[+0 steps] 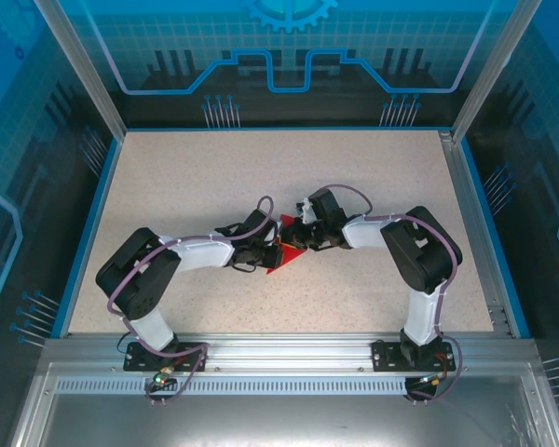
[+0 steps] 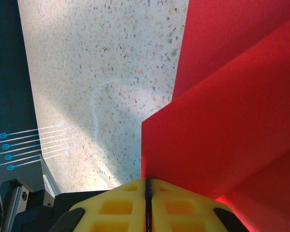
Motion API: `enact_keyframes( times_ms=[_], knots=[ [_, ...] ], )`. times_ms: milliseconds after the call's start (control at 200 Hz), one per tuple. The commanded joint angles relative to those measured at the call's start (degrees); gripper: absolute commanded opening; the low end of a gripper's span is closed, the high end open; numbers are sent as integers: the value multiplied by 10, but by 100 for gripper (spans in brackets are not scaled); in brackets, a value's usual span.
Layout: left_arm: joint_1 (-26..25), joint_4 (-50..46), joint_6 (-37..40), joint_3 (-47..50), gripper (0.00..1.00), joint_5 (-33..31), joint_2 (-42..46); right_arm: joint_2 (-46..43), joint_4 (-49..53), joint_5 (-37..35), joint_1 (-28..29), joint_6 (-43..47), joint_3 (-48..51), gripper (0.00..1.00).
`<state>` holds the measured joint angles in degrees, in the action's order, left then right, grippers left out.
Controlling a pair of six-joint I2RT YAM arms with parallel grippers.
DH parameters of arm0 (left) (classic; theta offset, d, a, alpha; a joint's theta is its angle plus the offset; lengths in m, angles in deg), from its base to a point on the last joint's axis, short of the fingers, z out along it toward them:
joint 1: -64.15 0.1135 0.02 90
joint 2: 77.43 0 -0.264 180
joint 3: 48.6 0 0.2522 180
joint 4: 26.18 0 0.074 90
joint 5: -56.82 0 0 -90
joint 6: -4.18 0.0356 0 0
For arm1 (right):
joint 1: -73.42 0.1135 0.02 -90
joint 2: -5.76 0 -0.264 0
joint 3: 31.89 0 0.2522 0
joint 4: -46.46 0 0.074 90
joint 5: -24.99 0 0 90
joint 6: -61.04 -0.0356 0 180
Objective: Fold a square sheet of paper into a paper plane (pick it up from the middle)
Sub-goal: Fourth fold the wing at the center of the table.
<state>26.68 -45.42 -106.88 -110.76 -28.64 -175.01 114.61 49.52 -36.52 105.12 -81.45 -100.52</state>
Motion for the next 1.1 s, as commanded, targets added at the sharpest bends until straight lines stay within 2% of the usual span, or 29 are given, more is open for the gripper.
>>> enact_keyframes(
  times_ms=[0, 200, 520, 670, 1095],
  knots=[
    [-3, 13, -16, -4, 10, 24, 3, -20, 12, -5, -11, 10, -2, 10],
    [4, 54, -53, 16, 8, 65, 3, -50, 26, -7, -19, 20, 7, 11],
    [49, 128, -100, 55, 9, 156, -4, -102, 51, -28, -32, 36, 42, 13],
    [63, 152, -116, 69, 9, 183, -6, -102, 42, -20, -29, 35, 61, 12],
    [87, 180, -147, 83, 8, 231, -35, -55, 9, -12, -14, 9, 15, 10]
  ],
)
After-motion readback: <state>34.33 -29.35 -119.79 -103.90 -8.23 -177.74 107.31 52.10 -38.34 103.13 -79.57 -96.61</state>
